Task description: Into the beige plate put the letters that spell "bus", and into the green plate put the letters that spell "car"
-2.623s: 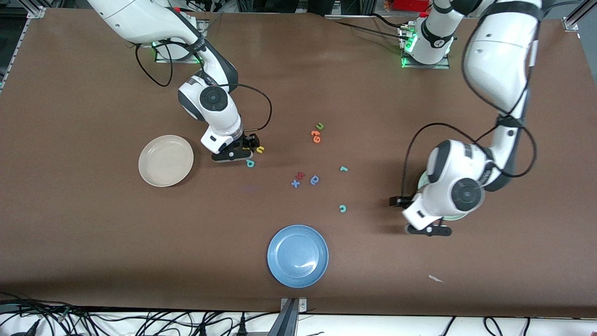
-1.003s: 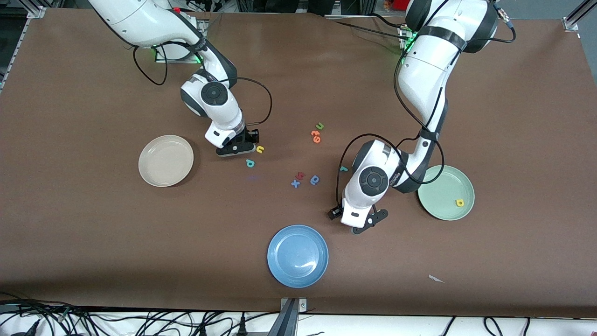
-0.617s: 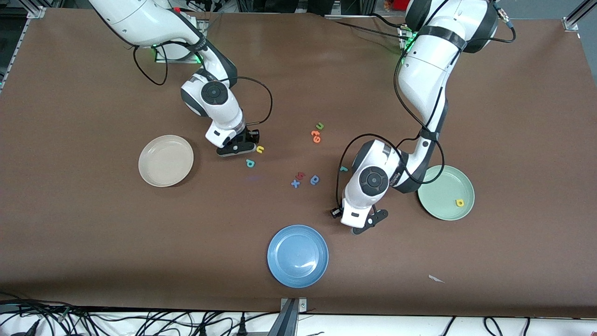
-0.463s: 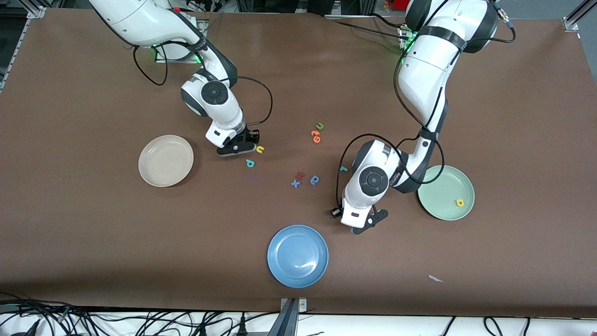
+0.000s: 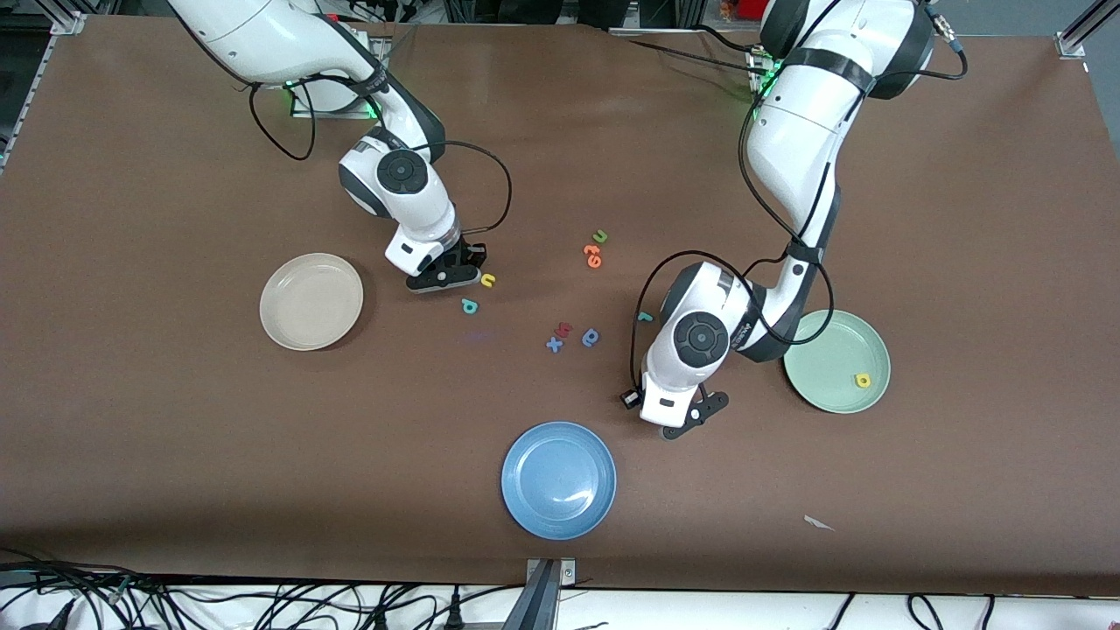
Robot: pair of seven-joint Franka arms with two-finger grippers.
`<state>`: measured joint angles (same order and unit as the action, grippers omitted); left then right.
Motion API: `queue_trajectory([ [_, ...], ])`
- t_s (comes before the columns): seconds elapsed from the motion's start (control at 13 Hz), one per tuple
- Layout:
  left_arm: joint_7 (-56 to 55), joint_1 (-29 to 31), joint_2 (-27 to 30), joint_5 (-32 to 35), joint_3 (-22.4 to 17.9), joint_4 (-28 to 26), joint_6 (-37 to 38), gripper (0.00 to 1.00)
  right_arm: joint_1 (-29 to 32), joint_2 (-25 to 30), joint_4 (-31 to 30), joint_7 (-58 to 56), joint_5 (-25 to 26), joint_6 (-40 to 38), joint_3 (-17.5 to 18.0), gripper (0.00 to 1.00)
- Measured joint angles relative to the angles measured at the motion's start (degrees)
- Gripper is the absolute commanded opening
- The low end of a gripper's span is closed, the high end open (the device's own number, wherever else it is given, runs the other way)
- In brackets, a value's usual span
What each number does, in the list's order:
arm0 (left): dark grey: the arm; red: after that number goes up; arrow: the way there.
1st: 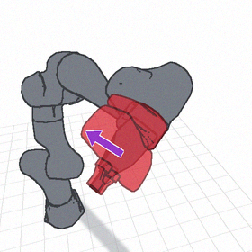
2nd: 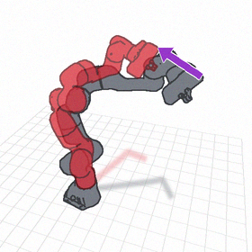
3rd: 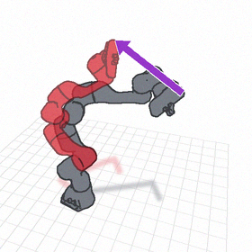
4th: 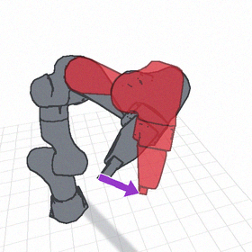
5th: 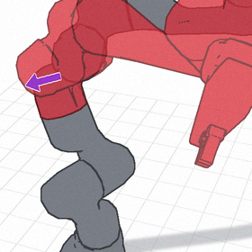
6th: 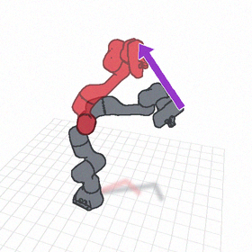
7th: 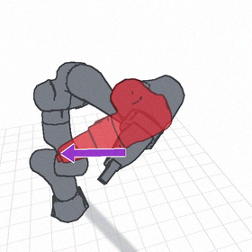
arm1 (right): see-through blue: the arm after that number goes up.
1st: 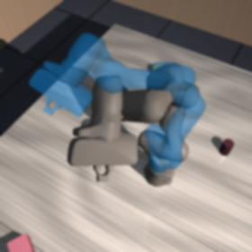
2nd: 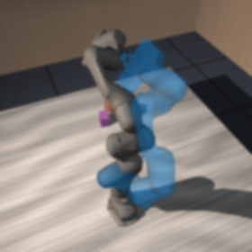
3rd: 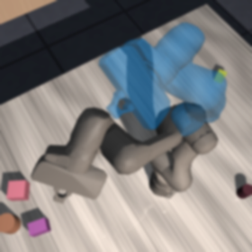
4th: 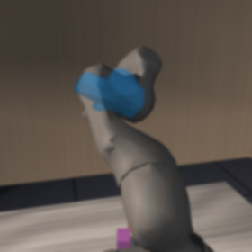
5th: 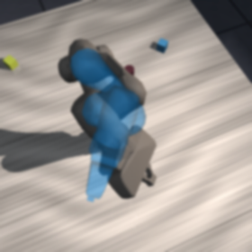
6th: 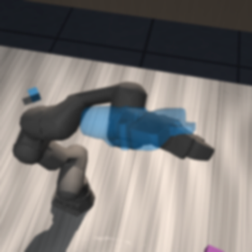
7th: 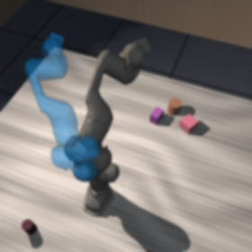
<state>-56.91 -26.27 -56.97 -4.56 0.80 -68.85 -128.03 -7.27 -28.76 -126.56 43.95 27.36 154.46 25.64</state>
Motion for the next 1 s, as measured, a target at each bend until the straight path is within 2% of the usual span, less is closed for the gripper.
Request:
queue_trajectory([
  [0.23,0.0,0.0,0.0,0.0,0.0,0.0,0.0,0.06,0.9,3.6,0.8,-3.3,0.3,-6.7,-0.6,0.02],
  [0.46,0.2,0.1,0.1,0.0,-0.2,0.2,0.3,0.05,4.6,9.5,0.9,-12.3,-1.4,-13.1,-0.8,0.02],
  [0.77,9.5,3.7,1.8,0.0,-1.2,2.0,8.1,0.04,11.7,12.8,0.0,-28.7,-4.1,-17.1,-1.1,0.02],
  [0.85,14.1,5.3,2.9,0.0,-1.2,2.0,11.3,0.04,14.1,13.0,-0.5,-32.7,-4.1,-17.2,-1.2,0.05],
  [1.0,25.7,8.5,5.0,0.7,-1.3,2.0,18.8,0.04,17.4,13.0,-1.1,-37.3,-4.1,-17.2,-1.9,0.36],
])
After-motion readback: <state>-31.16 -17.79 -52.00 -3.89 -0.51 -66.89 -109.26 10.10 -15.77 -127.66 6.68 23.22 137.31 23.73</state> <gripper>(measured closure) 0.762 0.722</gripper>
